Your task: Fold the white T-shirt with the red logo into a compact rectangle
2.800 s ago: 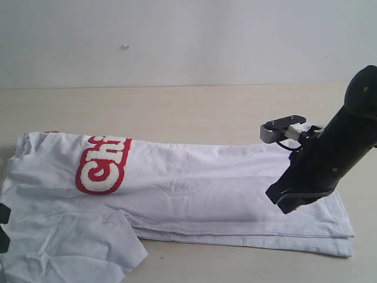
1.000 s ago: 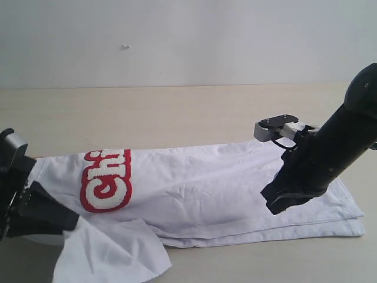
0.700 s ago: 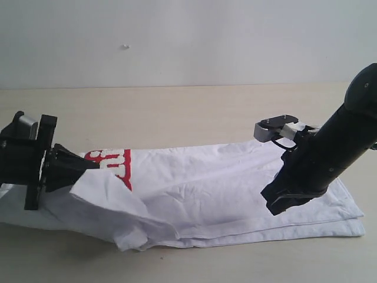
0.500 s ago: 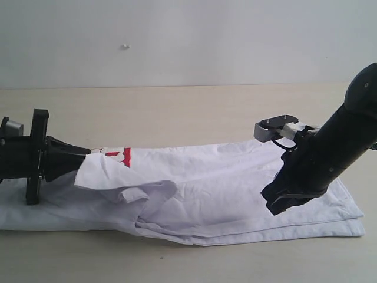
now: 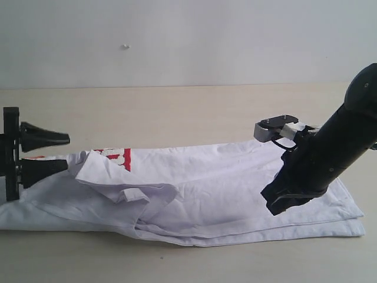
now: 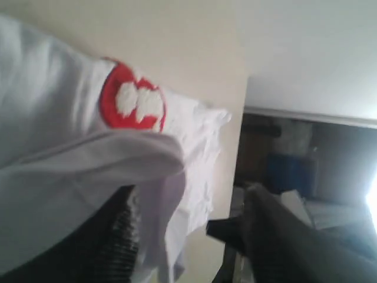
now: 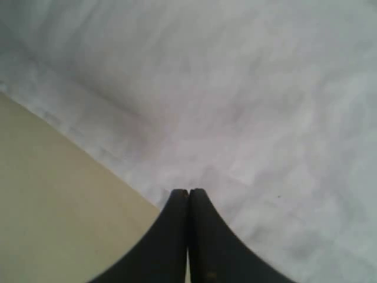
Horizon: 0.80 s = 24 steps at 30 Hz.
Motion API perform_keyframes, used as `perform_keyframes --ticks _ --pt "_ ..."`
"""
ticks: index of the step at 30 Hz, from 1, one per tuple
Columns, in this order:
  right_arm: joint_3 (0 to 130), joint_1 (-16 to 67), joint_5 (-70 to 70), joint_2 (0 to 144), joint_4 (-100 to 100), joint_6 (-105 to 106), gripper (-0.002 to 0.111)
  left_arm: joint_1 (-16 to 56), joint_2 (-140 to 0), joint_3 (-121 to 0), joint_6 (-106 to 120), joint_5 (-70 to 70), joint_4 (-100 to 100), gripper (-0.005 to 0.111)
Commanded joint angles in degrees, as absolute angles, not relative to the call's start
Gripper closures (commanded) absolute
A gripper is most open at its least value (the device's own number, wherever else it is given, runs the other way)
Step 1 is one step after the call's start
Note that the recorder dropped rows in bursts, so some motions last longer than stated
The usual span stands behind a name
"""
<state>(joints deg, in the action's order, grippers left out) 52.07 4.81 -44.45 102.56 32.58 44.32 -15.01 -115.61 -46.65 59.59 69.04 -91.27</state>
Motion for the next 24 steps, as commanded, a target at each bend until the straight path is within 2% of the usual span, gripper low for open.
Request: perform_keyframes --ticks 1,5,10,15,24 --pt "52.37 4.69 -44.29 101.96 32.84 44.83 0.108 -15.13 -115.6 -46.68 57.06 69.96 -78.06 0.08" --pt "52.37 4.69 -44.14 101.96 32.84 44.83 0.108 -12.6 -115.6 -46.46 56.55 69.96 -72.72 0.106" --pt "52.37 4.69 -44.14 101.96 32.84 44.83 0.108 -7.95 -115.6 -45.63 56.55 69.03 -72.31 0.107" --pt "52.37 4.69 -44.26 101.96 32.84 44.83 0.108 -4.06 -115.6 -43.58 58.75 58.2 -76.92 0.107" --pt "52.37 4.69 -43.66 101.96 32.95 44.83 0.108 4.94 -115.6 -43.33 62.96 50.62 -87.25 0.107"
